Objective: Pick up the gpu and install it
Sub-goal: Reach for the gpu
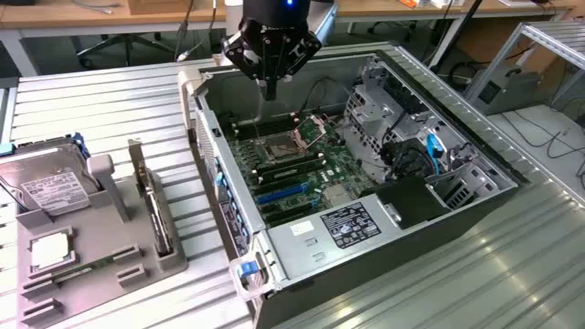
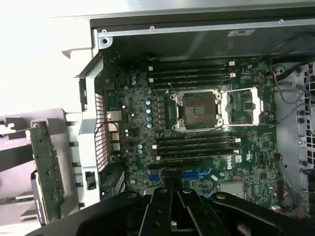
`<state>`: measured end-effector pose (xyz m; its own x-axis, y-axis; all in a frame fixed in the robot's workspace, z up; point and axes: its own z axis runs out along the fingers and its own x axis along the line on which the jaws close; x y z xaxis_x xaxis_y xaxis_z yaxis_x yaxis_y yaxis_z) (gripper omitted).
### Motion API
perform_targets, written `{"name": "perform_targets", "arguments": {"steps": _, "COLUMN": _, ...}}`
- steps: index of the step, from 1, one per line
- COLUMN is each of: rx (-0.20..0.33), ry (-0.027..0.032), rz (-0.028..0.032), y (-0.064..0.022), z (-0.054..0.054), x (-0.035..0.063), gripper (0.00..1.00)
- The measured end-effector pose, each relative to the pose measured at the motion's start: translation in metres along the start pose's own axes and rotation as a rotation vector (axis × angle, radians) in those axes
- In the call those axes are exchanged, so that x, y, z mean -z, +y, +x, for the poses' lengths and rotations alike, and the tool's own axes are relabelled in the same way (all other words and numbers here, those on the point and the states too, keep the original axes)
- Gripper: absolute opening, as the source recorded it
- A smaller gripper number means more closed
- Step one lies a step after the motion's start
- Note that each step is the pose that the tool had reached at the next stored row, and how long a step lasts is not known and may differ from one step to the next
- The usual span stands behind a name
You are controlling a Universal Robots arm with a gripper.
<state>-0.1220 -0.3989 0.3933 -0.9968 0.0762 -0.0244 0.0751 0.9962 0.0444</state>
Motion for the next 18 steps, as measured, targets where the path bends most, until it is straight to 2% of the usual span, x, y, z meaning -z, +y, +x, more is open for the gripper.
{"name": "perform_targets", "arguments": {"steps": 13, "rx": 0.0, "ry": 0.0, "rz": 0.0002, "y": -0.0001, "z": 0.0008, "x": 0.0001, "gripper": 0.11}}
{"name": "perform_targets", "arguments": {"steps": 18, "rx": 0.0, "ry": 0.0001, "rz": 0.0001, "y": -0.0057, "z": 0.0047, "x": 0.0004, "gripper": 0.11}}
